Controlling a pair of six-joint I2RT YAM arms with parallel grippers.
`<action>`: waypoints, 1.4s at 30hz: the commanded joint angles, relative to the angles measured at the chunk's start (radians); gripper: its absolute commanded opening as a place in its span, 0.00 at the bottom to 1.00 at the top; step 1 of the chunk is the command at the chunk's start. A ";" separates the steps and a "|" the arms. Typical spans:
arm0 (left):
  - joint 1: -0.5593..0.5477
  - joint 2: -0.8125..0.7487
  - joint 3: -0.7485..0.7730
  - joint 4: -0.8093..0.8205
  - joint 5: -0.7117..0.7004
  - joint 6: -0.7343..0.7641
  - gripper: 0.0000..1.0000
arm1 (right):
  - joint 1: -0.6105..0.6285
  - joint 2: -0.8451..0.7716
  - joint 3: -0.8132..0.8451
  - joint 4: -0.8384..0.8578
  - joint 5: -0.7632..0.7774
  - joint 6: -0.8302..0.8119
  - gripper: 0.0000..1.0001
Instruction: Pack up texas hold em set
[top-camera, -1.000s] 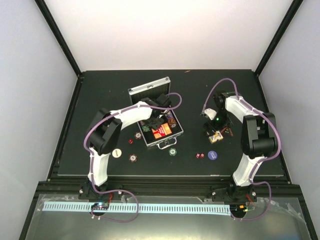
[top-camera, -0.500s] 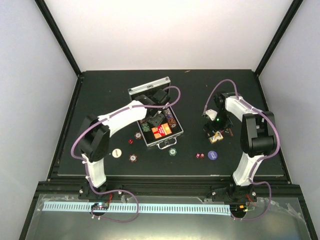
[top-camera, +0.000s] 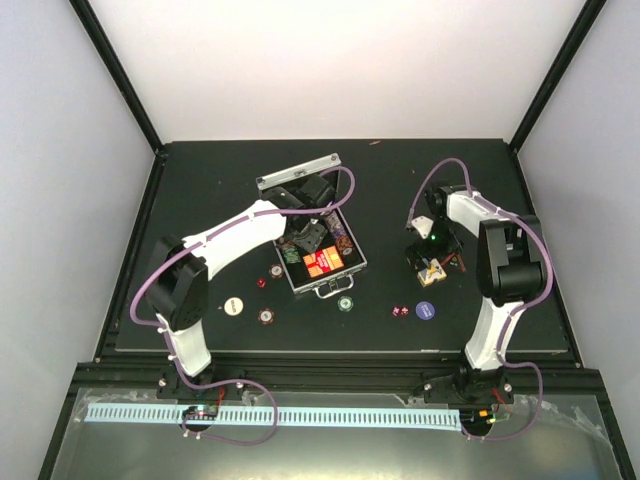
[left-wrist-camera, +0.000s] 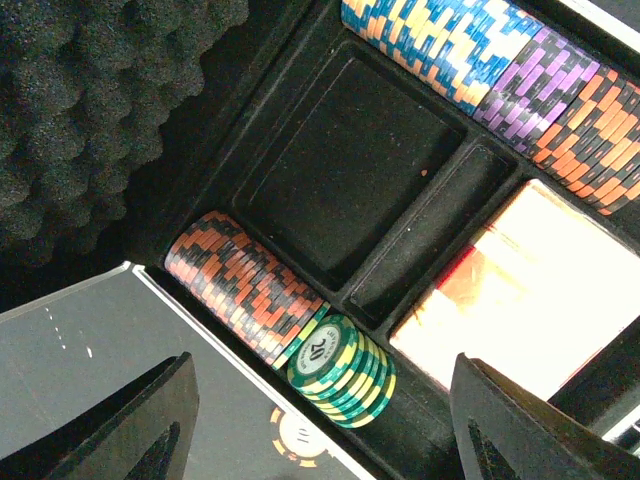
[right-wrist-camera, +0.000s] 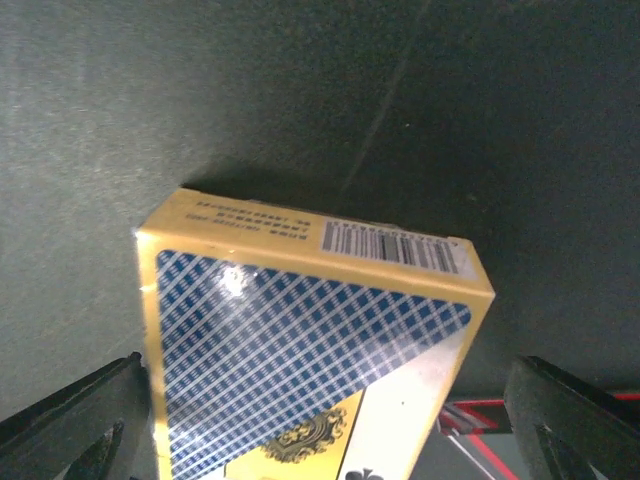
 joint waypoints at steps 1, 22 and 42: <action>-0.004 -0.033 0.032 -0.037 -0.010 -0.023 0.72 | -0.003 0.016 0.010 0.027 0.043 0.016 0.99; 0.008 -0.268 -0.185 -0.016 0.009 -0.098 0.72 | 0.060 -0.062 0.031 -0.019 0.059 -0.046 0.68; 0.561 -0.490 -0.616 0.324 0.296 -0.379 0.44 | 0.159 -0.109 0.239 -0.077 -0.147 -0.197 0.64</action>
